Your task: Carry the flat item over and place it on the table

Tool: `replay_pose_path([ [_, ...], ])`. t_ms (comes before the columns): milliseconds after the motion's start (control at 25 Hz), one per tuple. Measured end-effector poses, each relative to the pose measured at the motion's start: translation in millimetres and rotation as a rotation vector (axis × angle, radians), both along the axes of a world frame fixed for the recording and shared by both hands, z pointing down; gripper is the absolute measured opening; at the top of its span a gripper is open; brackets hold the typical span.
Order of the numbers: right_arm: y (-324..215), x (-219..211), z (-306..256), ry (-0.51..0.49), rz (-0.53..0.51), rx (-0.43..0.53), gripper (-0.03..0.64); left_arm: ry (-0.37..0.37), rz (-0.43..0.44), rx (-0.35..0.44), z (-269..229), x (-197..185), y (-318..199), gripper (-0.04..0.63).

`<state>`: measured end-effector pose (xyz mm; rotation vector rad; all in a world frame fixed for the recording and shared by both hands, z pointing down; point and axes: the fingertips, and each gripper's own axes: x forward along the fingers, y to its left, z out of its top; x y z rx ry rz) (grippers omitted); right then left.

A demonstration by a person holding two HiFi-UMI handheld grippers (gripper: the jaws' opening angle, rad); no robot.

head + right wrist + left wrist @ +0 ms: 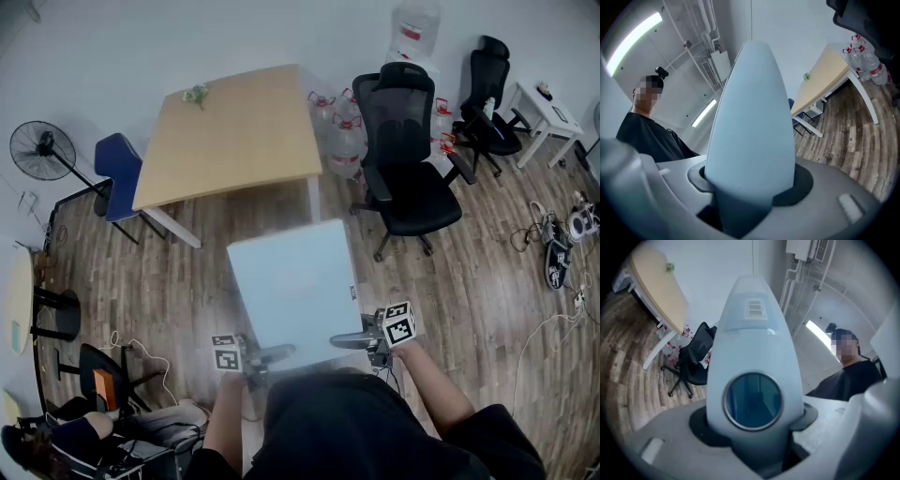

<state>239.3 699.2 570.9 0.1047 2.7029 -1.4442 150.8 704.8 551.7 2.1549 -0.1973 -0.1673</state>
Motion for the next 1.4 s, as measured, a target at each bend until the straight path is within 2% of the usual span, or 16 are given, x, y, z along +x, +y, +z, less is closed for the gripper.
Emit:
replay_pose_path([
  [240,-6.8,12.7,0.4,0.019,0.046,0.009,0.290,0.019,0.042,0.006,-1.1,13.1,-10.0,0.314],
  [600,-10.5,16.3,1.6,0.009,0.003,0.008,0.298,0.010,0.004,0.006,1.2,16.8,-9.0,0.314],
  [920,-34.5,8.9,11.8,0.011,-0.025,-0.029,0.301,0.012,-0.025,-0.023,8.7,10.7,-31.2,0.319],
  [1240,-111.1,-27.3,23.9,0.013,-0.030,-0.041,0.301,0.015,-0.030,-0.034,21.3,-25.0,-108.1,0.319],
  [1400,-158.8,-59.5,27.7,0.031,-0.034,-0.060,0.301,0.025,-0.029,-0.041,33.3,-60.7,-155.3,0.319],
])
